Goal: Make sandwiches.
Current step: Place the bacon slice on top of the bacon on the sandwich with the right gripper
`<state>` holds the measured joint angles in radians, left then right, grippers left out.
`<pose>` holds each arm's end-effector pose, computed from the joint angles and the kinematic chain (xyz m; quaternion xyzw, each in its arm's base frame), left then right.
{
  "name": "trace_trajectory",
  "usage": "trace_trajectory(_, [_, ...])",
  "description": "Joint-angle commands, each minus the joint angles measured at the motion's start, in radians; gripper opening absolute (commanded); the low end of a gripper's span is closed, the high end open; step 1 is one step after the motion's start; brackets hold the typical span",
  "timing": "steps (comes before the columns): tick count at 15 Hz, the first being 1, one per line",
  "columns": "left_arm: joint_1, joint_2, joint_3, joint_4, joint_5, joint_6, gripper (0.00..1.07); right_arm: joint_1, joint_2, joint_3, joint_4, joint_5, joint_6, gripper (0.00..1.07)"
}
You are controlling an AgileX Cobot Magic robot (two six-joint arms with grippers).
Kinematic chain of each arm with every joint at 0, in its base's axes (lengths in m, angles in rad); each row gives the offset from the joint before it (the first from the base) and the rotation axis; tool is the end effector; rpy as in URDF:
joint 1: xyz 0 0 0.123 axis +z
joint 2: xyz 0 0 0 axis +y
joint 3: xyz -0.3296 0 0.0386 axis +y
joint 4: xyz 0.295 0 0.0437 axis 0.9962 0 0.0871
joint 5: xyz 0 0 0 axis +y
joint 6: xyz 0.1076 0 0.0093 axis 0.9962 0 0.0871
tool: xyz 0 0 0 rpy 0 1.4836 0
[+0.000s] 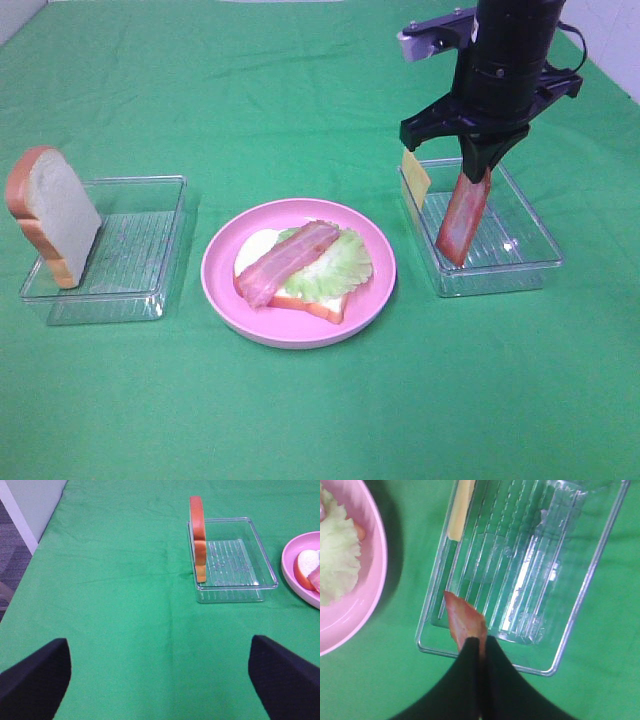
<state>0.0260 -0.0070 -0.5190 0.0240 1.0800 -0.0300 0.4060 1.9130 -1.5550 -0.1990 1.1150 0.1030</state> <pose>-0.0004 0.0023 0.2965 -0.0246 0.8511 0.0109 0.5244 0.4291 0.1636 0.2538 -0.1844 0.9741 -0.0667 0.1123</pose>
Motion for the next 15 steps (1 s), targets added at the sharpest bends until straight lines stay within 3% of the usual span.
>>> trace_trajectory(1, [0.001,-0.012,0.001,0.003,-0.003,0.000,0.89,-0.001,-0.058,0.002,-0.014,0.022,-0.013,0.00])
trace_trajectory(6, [0.001,-0.012,0.001,0.003,-0.003,0.000,0.89,0.000,-0.133,0.002,0.018,0.025,-0.013,0.00])
trace_trajectory(15, [0.001,-0.012,0.001,0.003,-0.003,0.000,0.89,0.015,-0.133,0.002,0.334,-0.041,-0.082,0.00])
